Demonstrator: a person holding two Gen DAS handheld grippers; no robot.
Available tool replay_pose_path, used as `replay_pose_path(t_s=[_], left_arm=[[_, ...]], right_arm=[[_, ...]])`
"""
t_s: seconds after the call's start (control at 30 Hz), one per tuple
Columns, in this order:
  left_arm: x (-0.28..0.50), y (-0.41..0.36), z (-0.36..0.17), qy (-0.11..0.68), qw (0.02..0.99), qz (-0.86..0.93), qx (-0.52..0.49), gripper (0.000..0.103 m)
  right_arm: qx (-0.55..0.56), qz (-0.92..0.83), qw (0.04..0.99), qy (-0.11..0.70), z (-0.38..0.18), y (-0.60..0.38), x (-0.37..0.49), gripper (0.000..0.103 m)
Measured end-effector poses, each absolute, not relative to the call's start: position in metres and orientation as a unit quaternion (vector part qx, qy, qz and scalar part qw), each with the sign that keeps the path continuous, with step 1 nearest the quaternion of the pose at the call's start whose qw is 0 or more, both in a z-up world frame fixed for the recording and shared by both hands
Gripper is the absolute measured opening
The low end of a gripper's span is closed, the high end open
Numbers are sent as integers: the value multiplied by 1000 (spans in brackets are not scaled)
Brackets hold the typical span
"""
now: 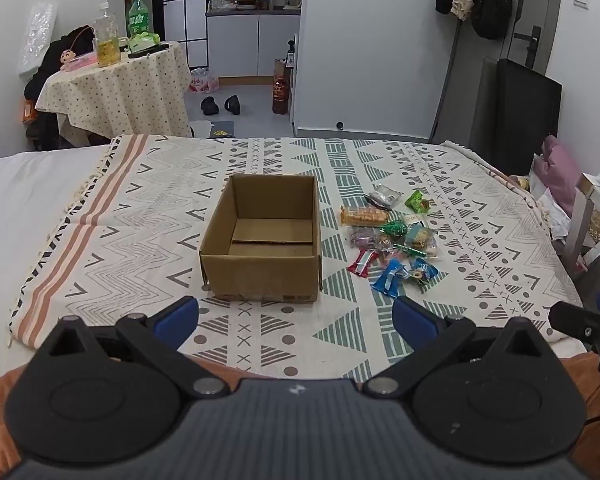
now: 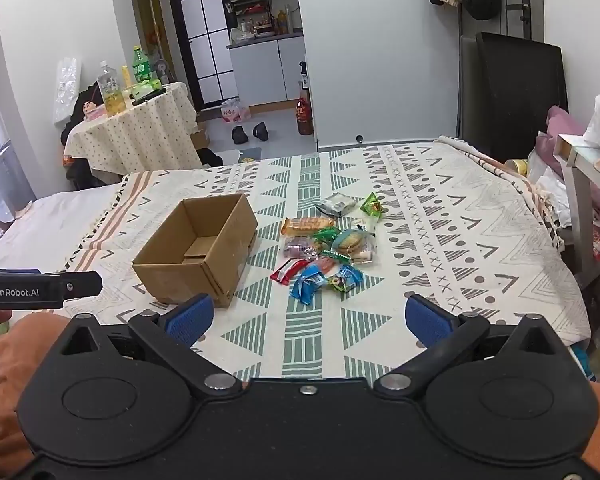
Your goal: Organize snacks
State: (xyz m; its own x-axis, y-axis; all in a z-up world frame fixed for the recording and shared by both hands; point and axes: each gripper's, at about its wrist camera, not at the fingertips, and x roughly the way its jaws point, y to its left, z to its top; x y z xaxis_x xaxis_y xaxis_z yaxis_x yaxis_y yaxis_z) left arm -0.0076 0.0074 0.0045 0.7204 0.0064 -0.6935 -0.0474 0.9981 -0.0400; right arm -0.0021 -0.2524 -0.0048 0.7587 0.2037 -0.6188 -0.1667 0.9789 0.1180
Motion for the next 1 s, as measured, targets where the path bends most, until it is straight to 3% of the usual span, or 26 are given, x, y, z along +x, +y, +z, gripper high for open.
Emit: replay_pose_path(t_s=[1.0], left_arm=[[-18,-2,7,377,925,18,-35,103]], right_arm=[[26,100,932,349,-4,-256,-9,103]])
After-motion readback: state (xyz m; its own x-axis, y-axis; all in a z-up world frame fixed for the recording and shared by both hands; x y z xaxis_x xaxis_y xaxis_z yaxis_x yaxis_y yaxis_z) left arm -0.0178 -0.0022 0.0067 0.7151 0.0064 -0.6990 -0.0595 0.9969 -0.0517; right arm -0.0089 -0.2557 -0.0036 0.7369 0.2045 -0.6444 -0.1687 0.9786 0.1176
